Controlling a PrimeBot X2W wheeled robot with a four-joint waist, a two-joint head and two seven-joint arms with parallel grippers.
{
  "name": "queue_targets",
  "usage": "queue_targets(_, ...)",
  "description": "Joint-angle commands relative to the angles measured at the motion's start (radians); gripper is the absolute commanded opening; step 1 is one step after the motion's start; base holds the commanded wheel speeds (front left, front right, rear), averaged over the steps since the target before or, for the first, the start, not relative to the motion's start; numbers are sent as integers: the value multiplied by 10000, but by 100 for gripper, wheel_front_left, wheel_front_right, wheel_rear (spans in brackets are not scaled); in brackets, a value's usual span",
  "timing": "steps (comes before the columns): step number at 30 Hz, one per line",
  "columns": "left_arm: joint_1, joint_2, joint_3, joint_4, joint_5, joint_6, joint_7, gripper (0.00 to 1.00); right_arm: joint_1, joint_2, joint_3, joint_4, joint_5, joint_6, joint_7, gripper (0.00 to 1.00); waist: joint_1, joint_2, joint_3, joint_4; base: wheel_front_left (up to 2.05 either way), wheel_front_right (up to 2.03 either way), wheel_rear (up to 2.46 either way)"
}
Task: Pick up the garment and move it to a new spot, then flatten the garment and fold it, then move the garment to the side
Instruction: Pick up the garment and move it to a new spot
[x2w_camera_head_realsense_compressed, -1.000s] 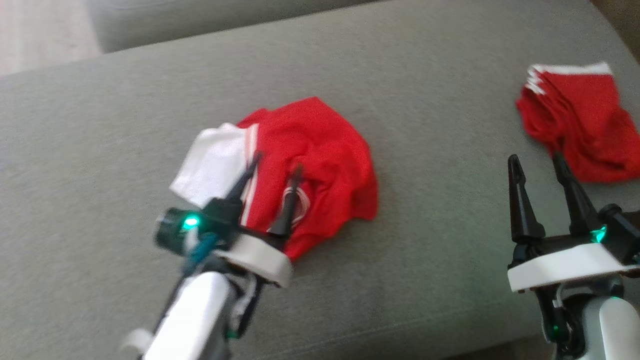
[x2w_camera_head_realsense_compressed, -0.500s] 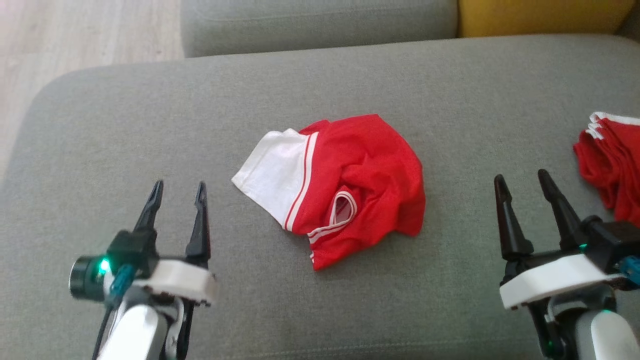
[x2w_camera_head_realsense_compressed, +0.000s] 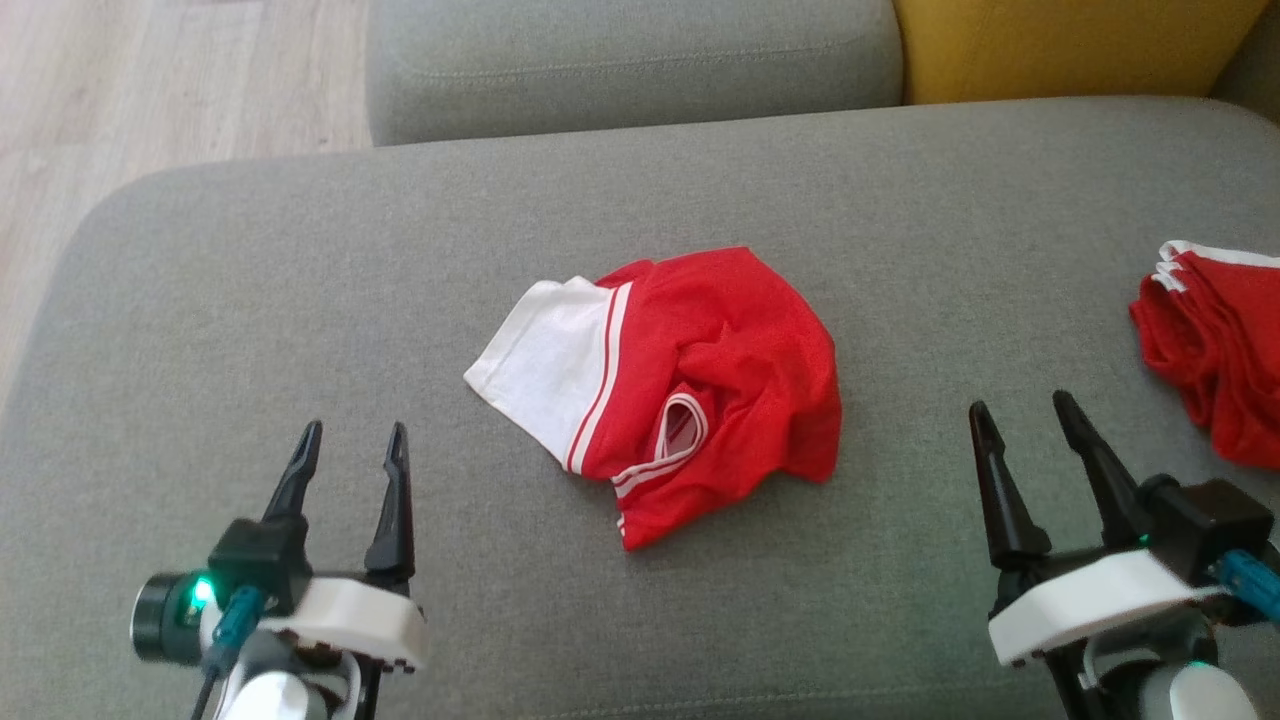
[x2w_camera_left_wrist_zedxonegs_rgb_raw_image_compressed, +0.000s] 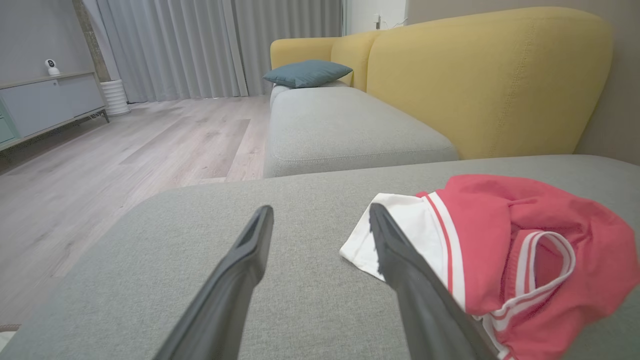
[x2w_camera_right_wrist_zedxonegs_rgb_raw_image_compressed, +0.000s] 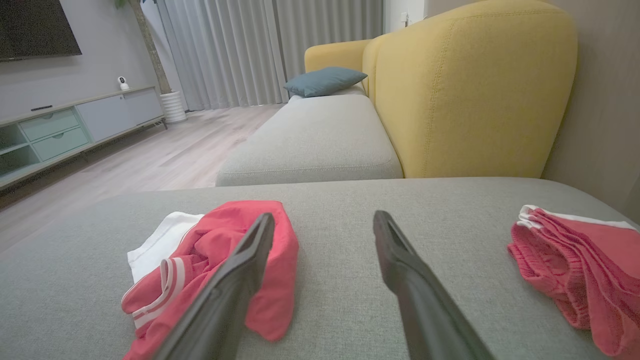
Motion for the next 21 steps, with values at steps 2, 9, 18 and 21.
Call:
queue_targets(2, -295, 236, 413, -431, -32, 111, 27, 100, -179, -51, 252, -376, 49, 39, 27, 100, 0, -1, -57, -19, 0, 0, 0)
queue_targets(9, -191, 292, 371, -537, -66, 152, 73, 100, -115, -51, 256, -419, 108, 39, 59, 100, 0, -1, -94, -35, 0, 0, 0)
queue_targets(18, -236, 324, 243, -586, -13, 225, 118, 100, -140, -51, 245, -434, 148, 39, 78, 100, 0, -1, -44, -23, 0, 0, 0)
queue_targets(21, -249, 331, 223, -613, -11, 257, 143, 100, -149, -51, 239, -418, 167, 39, 66, 100, 0, -1, -23, -29, 0, 0, 0)
